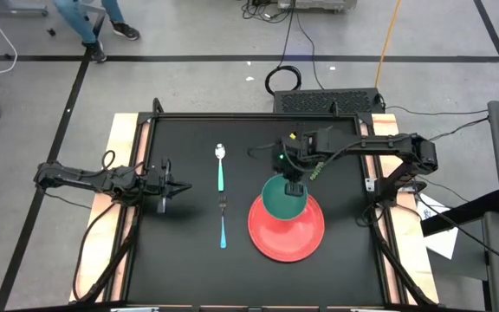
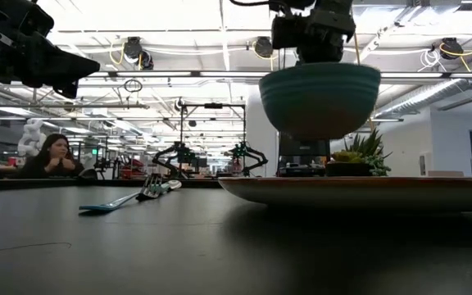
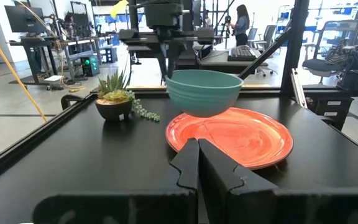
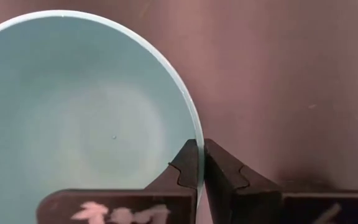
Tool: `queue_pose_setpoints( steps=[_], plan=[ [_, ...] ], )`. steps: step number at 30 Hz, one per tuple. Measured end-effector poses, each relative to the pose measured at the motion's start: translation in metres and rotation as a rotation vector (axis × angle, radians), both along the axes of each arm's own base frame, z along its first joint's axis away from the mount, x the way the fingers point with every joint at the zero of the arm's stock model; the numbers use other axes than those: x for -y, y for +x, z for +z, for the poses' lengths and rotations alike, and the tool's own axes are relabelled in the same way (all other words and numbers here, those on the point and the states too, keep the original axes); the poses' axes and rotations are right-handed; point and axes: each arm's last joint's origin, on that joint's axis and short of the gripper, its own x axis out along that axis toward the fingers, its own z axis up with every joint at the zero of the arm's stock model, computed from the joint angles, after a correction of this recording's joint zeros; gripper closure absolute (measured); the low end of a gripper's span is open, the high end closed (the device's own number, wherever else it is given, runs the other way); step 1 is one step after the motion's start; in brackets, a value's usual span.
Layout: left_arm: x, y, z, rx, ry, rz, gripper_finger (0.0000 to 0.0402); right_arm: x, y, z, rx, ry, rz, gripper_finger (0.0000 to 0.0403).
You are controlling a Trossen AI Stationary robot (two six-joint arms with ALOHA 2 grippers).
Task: Set table place
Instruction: Put the green bowl on the orange plate
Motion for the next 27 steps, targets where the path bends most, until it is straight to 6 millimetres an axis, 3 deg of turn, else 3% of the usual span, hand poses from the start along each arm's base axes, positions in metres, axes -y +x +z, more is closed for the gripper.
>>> queue_pose_setpoints(
  steps=[9,13,19,27],
  plan=[
    [0.0,0.0,0.0,0.0,0.0,0.0,0.0392,-0.031,-0.003,-0.002,-0.055,0.008,0.03,0.0401],
    [0.0,0.0,0.0,0.0,0.0,0.0,0.0392,-0.04,-0.006,-0.013,-0.083,0.019,0.02,0.0401],
    [0.0,0.0,0.0,0.0,0.0,0.0,0.0392,-0.045,-0.006,-0.031,-0.078,0.025,0.016,0.0401],
    [0.0,0.0,0.0,0.0,-0.004,0.0,0.0392,-0.045,-0.005,-0.039,-0.051,0.032,0.014,0.0401]
  ],
)
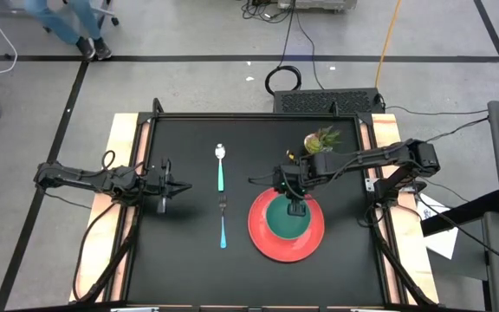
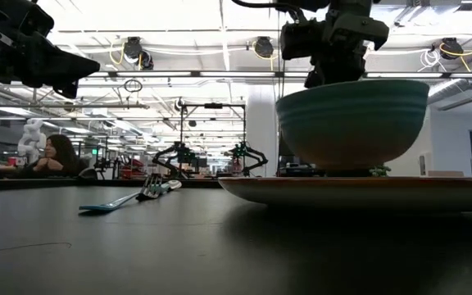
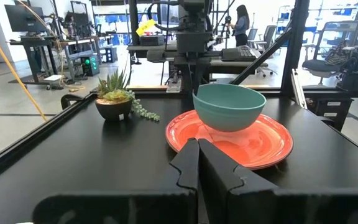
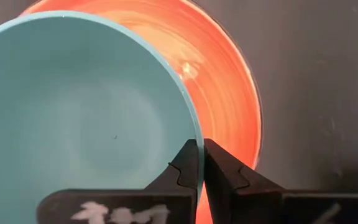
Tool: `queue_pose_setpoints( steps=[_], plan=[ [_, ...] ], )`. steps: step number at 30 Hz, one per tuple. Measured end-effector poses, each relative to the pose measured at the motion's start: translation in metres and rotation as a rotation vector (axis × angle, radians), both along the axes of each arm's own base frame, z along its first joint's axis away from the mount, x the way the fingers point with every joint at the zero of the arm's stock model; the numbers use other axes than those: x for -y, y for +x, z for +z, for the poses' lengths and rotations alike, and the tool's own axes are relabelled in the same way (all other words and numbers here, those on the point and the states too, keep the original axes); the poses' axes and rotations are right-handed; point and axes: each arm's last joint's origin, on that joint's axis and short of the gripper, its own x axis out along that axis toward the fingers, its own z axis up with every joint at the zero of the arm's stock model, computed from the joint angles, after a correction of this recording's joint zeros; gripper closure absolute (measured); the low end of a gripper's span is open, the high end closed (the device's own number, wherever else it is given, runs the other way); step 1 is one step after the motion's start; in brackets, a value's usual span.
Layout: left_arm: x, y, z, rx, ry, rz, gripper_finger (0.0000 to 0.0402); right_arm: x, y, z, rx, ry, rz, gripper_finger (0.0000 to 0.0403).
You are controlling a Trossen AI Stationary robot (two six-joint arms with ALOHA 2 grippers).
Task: Set table place
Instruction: Put the green bowl on the orange plate
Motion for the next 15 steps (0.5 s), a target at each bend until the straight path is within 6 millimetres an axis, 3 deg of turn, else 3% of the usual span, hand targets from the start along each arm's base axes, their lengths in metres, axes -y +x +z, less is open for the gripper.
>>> queue_pose_setpoints(
  steps=[15],
  plan=[
    [0.0,0.0,0.0,0.0,-0.004,0.0,0.0392,0.0,-0.002,-0.016,0.008,0.006,-0.021,0.0401]
  ],
)
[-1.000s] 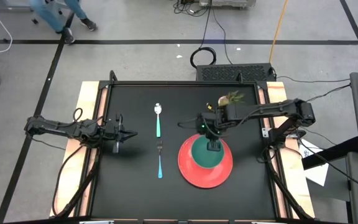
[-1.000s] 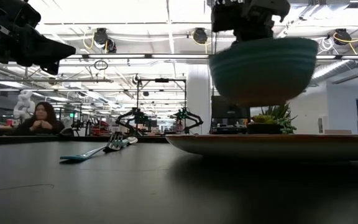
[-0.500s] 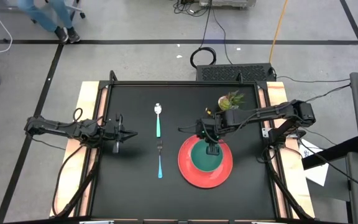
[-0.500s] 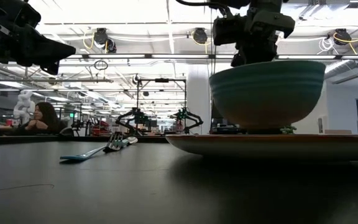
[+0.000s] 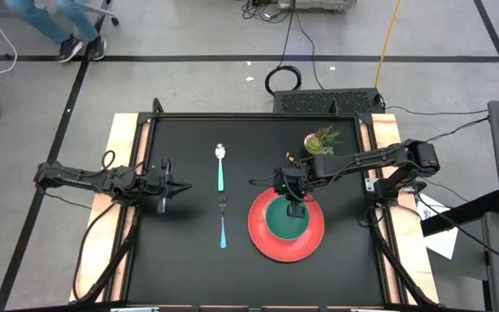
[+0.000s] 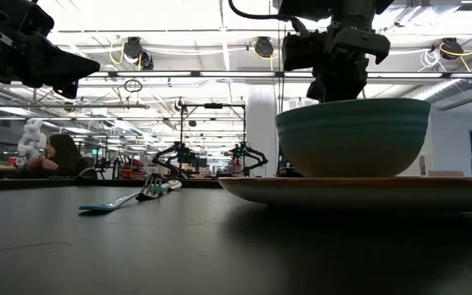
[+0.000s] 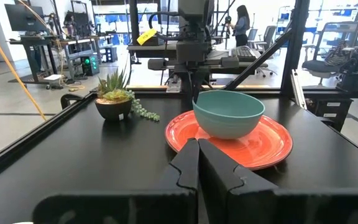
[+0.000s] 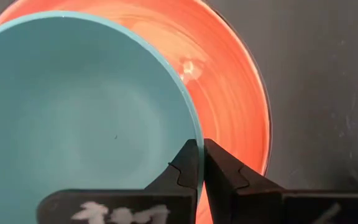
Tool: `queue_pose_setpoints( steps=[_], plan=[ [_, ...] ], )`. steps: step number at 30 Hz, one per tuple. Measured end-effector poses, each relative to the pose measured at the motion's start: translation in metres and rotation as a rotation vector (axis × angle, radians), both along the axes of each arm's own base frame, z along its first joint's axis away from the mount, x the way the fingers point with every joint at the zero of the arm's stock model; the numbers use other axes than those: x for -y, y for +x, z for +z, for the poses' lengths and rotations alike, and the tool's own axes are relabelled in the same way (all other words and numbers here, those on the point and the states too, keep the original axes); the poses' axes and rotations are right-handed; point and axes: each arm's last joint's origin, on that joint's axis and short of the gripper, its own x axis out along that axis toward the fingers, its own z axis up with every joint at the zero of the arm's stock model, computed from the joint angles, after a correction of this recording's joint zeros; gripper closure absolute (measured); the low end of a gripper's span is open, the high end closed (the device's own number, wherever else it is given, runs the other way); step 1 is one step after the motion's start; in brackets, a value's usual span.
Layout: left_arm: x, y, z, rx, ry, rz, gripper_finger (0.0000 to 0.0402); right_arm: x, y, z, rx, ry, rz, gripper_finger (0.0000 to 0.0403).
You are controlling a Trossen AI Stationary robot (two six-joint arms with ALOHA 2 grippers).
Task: Set table place
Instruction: Put the green bowl on the orange plate
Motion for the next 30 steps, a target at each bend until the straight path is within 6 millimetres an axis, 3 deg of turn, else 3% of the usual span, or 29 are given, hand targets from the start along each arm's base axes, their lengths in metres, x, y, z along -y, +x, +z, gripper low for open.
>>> queue_pose_setpoints(
  steps=[30],
  plan=[
    [0.0,0.0,0.0,0.002,-0.014,0.0,0.0392,-0.004,-0.005,-0.017,-0.007,0.019,-0.051,0.0401]
  ],
)
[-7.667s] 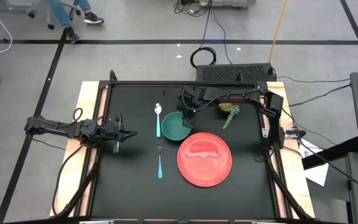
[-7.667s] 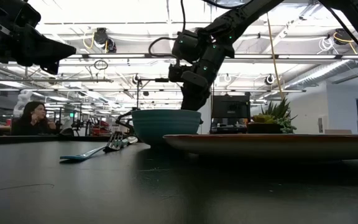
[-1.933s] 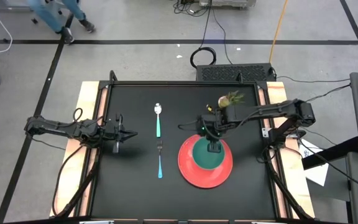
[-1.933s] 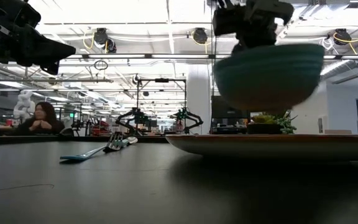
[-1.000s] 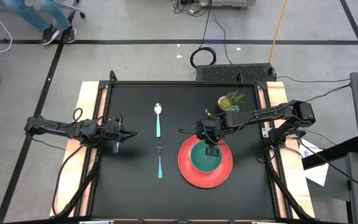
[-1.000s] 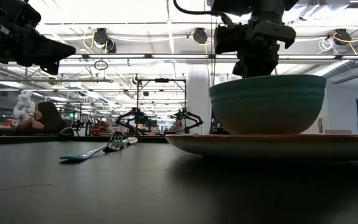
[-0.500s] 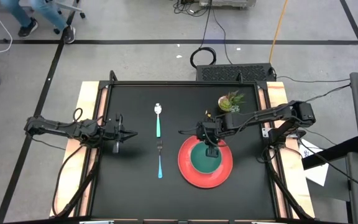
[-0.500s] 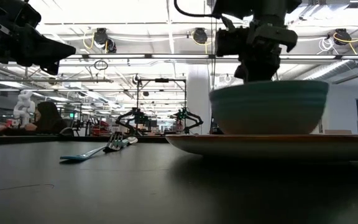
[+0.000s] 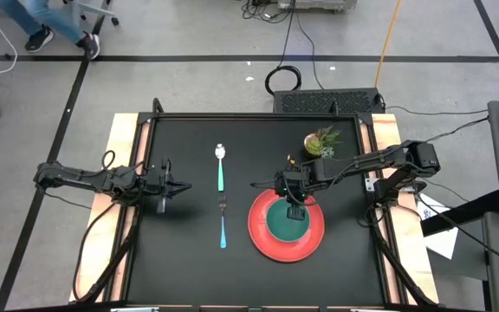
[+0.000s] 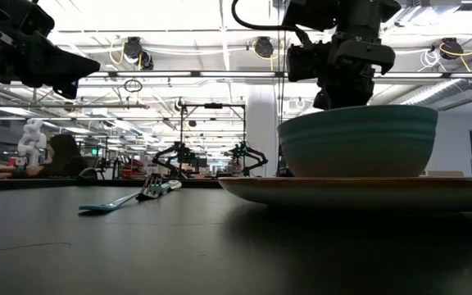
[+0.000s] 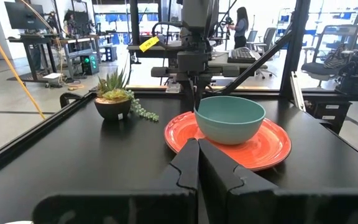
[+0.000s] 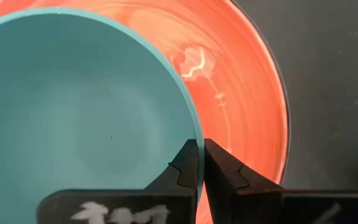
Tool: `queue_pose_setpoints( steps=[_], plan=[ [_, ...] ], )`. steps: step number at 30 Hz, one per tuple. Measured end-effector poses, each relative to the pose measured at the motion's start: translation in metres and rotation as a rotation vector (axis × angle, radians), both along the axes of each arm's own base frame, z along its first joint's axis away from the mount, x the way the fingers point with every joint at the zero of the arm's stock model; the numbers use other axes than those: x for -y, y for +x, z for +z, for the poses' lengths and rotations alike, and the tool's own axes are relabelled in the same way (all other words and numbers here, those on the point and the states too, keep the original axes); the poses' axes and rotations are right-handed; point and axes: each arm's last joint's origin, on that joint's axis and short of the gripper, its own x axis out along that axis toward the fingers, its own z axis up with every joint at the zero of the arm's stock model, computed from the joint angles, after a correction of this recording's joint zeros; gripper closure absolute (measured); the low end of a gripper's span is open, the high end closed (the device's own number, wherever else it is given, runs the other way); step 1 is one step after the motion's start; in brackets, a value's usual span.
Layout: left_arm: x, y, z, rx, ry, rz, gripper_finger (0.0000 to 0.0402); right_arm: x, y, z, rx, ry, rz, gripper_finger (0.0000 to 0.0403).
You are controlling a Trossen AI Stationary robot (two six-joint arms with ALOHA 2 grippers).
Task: Set table place
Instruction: Put the green bowl on the orange plate
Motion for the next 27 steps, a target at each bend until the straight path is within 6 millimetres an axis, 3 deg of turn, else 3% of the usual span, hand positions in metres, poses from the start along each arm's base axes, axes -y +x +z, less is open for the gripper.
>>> queue_pose_setpoints(
  steps=[16,27],
  plan=[
    [0.0,0.0,0.0,0.0,0.0,0.0,0.0392,0.0,-0.002,-0.007,0.011,-0.004,-0.011,0.0401],
    [0.0,0.0,0.0,-0.001,0.001,0.0,0.0392,-0.007,-0.007,0.004,0.053,-0.081,0.002,0.0401]
  ],
)
